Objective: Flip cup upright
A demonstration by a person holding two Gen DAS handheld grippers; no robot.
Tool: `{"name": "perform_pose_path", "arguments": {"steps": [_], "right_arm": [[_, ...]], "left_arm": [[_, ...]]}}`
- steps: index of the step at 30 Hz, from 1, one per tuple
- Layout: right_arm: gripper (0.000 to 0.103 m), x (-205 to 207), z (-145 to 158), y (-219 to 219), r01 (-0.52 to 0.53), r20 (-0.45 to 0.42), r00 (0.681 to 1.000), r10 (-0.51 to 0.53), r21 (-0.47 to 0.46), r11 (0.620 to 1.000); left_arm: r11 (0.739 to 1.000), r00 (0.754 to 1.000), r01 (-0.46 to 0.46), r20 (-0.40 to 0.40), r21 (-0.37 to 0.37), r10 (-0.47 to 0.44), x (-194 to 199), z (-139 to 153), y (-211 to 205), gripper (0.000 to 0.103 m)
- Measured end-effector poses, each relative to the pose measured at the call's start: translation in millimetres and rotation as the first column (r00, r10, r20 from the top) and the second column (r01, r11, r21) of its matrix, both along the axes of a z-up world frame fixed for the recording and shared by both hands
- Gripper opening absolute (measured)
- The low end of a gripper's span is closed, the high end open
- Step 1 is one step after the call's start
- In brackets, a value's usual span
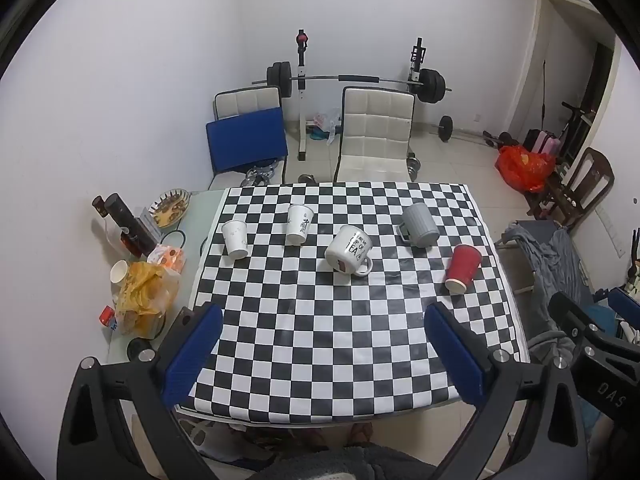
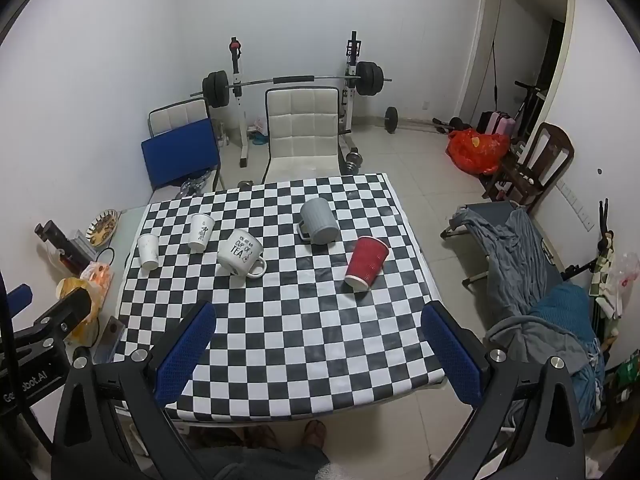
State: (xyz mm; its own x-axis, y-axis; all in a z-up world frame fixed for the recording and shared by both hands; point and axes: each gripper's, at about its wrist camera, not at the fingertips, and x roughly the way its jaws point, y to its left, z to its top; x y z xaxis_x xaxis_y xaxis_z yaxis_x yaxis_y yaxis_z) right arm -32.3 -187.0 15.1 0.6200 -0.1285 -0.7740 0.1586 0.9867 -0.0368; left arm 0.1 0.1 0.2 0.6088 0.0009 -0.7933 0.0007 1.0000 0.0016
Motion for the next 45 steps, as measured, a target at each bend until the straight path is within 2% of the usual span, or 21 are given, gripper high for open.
{"name": "perform_pose_path", "arguments": {"steps": [45], "right_arm": [[0.103, -1, 8, 3, -0.003, 0.01, 1.0, 0.003, -0.001, 1.0]], "left_arm": [[1.0, 1.0, -0.002, 0.01, -0.009, 0.002, 0, 10, 7, 0.103]]}}
